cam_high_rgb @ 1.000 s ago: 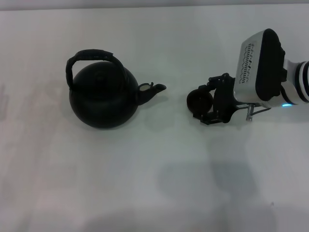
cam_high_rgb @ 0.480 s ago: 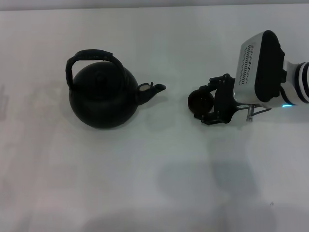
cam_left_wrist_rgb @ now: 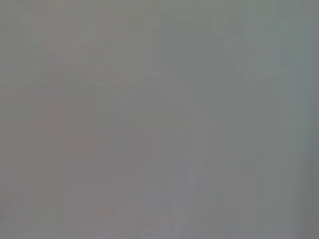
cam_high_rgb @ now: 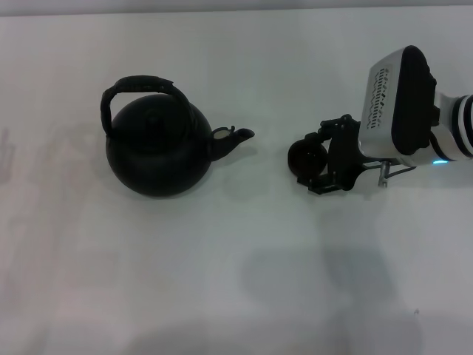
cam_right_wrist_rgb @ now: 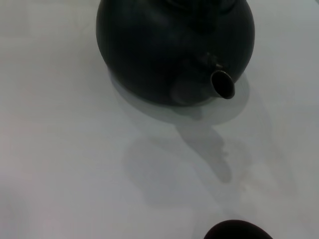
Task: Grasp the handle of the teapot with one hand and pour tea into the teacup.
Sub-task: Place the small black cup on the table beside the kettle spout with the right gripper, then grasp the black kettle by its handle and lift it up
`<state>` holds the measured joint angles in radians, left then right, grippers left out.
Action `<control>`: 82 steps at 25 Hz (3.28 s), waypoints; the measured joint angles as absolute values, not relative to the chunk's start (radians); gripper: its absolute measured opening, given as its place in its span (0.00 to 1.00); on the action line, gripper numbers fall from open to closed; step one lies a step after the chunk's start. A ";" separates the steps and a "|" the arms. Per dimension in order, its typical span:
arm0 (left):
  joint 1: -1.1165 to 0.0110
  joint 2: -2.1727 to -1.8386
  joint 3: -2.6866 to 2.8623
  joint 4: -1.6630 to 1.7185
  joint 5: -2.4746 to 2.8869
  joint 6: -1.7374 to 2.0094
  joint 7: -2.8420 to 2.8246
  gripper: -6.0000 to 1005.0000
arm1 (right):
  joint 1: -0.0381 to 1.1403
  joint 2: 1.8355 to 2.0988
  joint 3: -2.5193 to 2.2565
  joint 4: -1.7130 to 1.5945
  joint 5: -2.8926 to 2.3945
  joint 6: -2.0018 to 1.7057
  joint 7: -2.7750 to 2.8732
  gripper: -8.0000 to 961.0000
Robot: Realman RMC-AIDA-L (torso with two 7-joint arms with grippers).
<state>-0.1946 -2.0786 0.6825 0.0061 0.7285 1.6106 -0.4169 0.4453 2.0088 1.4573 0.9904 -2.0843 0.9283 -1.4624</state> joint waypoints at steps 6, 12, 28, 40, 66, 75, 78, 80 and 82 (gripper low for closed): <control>-0.195 -2.079 0.683 0.006 0.729 1.611 -0.415 0.62 | 0.453 2.008 1.460 0.990 -2.087 0.936 -1.456 0.83; -0.193 -2.079 0.684 0.006 0.729 1.611 -0.415 0.62 | 0.456 2.008 1.484 0.991 -2.087 0.958 -1.453 0.90; -0.182 -2.079 0.721 0.003 0.729 1.611 -0.414 0.62 | 0.445 2.008 1.634 1.037 -2.054 1.100 -1.458 0.91; -0.143 -2.080 0.815 -0.001 0.730 1.685 -0.403 0.62 | 0.415 2.004 1.840 1.055 -1.870 1.261 -1.568 0.91; -0.258 -2.067 1.176 0.007 0.753 1.538 -0.543 0.61 | 0.327 2.002 1.994 0.973 -1.634 1.342 -1.774 0.90; -0.297 -2.063 1.178 0.008 0.788 1.471 -0.605 0.60 | 0.327 2.002 1.994 0.972 -1.635 1.342 -1.774 0.90; -0.306 -2.061 1.178 0.014 0.797 1.459 -0.626 0.60 | 0.327 2.002 1.993 0.972 -1.636 1.342 -1.774 0.90; -0.311 -2.058 1.178 0.027 0.815 1.444 -0.653 0.59 | 0.327 2.002 1.992 0.972 -1.636 1.342 -1.773 0.90; -0.313 -2.057 1.178 0.046 0.835 1.430 -0.676 0.57 | 0.327 2.002 1.991 0.973 -1.636 1.342 -1.773 0.90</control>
<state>-0.3129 -2.0569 1.1779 0.0457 0.8347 1.4295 -0.6762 0.3274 2.0017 1.9905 0.9725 -1.6362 1.3422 -1.7728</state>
